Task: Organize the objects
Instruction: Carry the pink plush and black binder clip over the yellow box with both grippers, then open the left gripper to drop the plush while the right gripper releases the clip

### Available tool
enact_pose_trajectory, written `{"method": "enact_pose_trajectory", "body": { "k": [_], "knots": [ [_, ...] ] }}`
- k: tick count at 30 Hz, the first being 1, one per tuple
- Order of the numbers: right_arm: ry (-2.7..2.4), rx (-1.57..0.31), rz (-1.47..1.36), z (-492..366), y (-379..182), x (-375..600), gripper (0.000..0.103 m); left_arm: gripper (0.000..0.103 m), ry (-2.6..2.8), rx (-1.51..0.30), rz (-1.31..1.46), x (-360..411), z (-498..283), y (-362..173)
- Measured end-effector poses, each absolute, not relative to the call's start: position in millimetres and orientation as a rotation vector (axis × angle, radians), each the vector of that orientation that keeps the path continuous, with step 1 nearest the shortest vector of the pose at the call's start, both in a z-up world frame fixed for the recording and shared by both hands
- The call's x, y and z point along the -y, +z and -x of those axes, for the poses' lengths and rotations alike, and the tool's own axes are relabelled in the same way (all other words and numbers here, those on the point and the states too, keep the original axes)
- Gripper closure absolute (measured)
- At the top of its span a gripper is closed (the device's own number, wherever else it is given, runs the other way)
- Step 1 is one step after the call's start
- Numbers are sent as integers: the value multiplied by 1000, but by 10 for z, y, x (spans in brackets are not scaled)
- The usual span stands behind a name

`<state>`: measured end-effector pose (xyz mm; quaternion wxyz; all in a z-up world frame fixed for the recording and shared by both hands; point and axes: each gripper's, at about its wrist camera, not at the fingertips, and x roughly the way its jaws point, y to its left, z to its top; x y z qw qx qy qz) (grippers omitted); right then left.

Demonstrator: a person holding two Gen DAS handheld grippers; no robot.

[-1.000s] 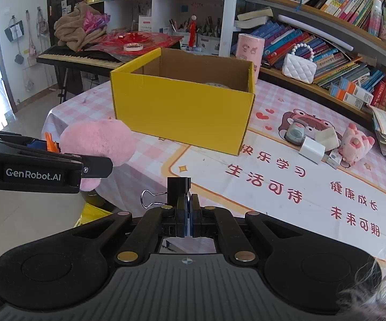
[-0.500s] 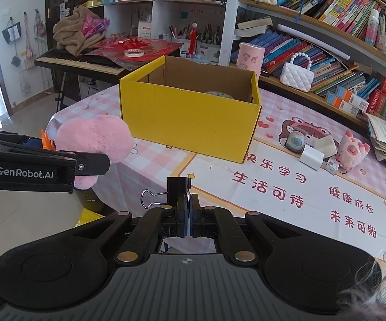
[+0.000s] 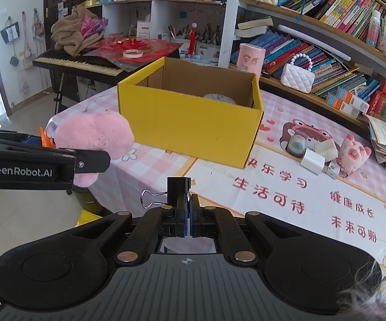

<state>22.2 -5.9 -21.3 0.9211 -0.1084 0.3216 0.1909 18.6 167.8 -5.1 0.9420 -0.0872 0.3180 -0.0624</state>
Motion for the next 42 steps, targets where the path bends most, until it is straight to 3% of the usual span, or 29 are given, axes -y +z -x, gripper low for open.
{"method": "enact_pose_trajectory", "body": {
  "k": [18, 29, 42],
  "knots": [
    [433, -461, 195, -1608, 347, 111, 101, 39, -51, -498, 175, -1561, -1355, 430],
    [485, -559, 385, -2547, -137, -141, 101, 39, 39, -621, 126, -1467, -2110, 76],
    [581, -669, 521, -2865, -423, -308, 101, 39, 85, -745, 57, -1362, -2494, -235]
  ]
}}
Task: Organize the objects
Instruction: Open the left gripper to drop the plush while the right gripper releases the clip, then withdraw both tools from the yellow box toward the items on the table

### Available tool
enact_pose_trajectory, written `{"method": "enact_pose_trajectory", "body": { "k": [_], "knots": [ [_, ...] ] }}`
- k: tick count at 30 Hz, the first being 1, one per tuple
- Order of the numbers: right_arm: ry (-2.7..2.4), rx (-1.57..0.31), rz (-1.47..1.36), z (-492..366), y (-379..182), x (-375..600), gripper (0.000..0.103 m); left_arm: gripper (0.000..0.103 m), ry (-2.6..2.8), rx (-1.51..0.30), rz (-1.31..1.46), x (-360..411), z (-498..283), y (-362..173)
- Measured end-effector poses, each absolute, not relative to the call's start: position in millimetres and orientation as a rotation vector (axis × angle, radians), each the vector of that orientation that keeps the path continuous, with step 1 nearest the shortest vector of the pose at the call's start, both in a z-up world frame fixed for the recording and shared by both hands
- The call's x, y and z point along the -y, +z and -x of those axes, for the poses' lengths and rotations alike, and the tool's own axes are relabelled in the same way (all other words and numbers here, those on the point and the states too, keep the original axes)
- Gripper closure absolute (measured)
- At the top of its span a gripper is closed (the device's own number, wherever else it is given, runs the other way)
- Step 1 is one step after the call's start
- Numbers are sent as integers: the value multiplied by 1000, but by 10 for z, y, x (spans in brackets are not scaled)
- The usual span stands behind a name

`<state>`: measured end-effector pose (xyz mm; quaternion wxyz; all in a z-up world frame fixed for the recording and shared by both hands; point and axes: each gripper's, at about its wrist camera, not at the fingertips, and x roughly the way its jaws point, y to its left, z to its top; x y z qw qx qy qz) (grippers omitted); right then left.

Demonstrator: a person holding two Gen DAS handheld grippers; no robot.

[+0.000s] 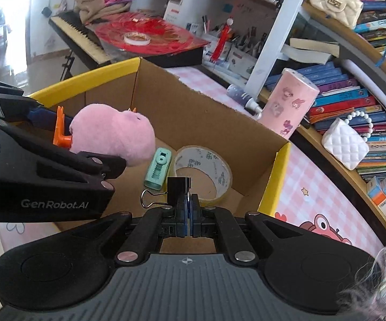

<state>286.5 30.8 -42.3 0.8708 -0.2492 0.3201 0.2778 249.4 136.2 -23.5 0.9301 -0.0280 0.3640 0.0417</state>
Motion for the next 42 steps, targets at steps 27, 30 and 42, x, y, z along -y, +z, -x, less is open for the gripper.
{"method": "enact_pose_trajectory", "body": {
  "k": [27, 30, 42],
  "knots": [
    [457, -574, 235, -2224, 130, 115, 91, 22, 70, -496, 120, -1476, -1598, 379],
    [431, -564, 202, -2006, 158, 170, 81, 19, 54, -484, 94, -1442, -1404, 397],
    [294, -581, 106, -1114, 24, 295, 44, 5, 100, -523, 47, -1458, -766, 228]
  ]
}}
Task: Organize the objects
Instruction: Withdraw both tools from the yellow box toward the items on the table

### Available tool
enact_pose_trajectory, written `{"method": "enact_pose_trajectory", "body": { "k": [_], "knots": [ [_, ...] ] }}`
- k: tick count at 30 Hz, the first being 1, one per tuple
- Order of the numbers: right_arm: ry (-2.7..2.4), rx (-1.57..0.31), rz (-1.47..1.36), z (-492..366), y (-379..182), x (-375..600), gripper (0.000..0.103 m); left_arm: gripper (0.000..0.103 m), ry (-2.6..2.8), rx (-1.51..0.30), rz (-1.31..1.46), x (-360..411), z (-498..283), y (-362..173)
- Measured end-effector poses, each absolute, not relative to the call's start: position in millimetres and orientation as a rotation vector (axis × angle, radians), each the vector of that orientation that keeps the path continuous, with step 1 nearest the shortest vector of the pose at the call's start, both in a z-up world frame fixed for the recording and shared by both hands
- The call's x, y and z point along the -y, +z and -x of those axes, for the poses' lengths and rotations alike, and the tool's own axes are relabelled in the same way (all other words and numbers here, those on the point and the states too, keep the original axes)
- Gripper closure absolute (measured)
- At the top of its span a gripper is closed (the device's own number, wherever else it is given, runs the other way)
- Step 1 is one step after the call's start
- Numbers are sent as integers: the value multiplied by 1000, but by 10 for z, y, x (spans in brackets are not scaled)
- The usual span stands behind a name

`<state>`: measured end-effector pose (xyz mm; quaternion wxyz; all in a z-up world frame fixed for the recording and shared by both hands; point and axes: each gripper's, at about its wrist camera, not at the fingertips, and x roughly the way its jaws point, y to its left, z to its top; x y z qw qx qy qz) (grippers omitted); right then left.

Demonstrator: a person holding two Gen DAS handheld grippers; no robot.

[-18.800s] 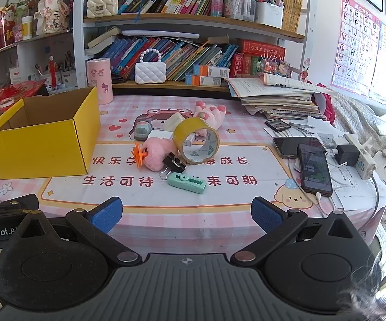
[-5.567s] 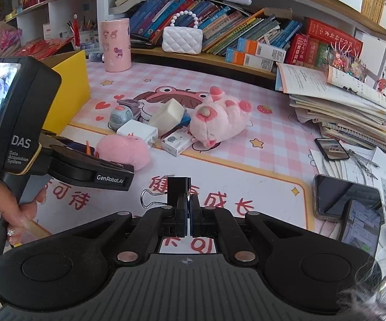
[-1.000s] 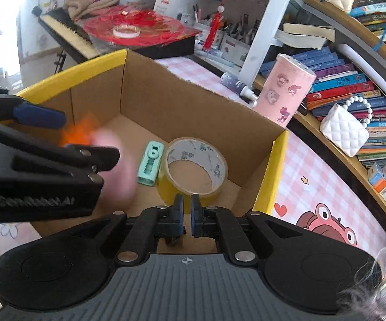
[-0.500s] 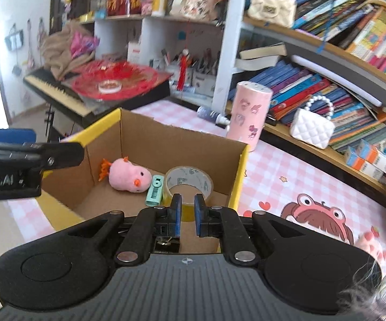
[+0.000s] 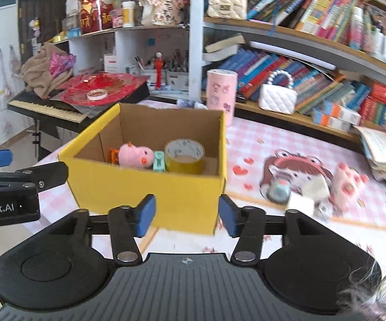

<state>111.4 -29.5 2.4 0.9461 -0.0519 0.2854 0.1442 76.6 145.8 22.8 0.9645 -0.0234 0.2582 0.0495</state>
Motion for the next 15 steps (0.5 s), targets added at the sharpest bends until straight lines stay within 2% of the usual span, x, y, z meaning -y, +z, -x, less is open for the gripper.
{"method": "enact_pose_trajectory", "body": {
  "k": [3, 15],
  "knots": [
    [252, -592, 101, -944, -54, 332, 31, 5, 97, -561, 64, -1480, -648, 153],
    [192, -617, 108, -479, -197, 405, 20, 3, 41, -621, 46, -1381, -301, -6]
  ]
}}
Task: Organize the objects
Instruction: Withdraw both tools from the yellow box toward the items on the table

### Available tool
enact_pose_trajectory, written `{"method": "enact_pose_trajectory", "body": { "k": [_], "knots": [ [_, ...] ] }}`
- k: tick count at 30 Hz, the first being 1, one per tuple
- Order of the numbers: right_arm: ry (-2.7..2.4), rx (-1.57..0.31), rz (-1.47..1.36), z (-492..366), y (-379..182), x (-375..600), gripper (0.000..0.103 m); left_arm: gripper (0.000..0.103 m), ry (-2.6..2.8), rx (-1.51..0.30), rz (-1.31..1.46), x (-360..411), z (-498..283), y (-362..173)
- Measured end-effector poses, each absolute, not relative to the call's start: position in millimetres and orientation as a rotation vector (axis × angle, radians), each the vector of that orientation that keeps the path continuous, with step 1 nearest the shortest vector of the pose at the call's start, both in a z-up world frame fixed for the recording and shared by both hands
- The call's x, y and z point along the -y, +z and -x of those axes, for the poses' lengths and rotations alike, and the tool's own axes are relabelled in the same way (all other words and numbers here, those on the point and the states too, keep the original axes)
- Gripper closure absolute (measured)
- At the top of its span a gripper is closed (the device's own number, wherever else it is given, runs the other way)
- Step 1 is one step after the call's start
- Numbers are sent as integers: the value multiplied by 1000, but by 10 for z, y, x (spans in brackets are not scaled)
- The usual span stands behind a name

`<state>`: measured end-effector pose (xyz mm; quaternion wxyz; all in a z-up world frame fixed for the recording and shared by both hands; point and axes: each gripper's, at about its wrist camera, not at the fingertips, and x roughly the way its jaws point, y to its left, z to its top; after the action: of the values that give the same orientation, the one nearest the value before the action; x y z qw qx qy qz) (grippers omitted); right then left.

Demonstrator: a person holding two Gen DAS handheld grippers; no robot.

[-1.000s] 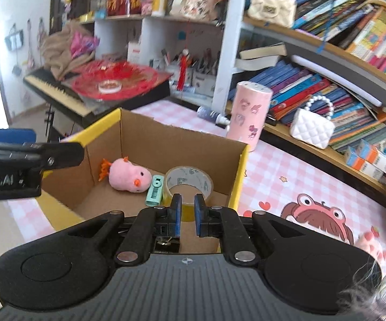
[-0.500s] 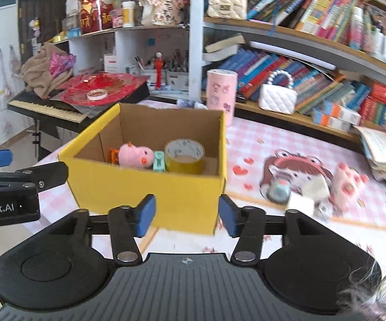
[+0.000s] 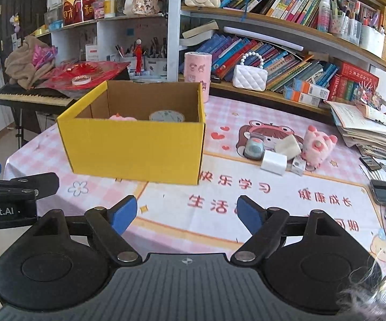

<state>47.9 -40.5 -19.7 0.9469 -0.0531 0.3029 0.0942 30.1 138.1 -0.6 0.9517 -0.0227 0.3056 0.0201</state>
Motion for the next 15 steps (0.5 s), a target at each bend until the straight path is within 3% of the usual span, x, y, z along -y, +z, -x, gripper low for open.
{"method": "enact_pose_trajectory", "body": {
  "k": [15],
  "knots": [
    [48, -636, 73, -91, -263, 700, 16, 1, -78, -669, 18, -1104, -164, -125]
  ]
}}
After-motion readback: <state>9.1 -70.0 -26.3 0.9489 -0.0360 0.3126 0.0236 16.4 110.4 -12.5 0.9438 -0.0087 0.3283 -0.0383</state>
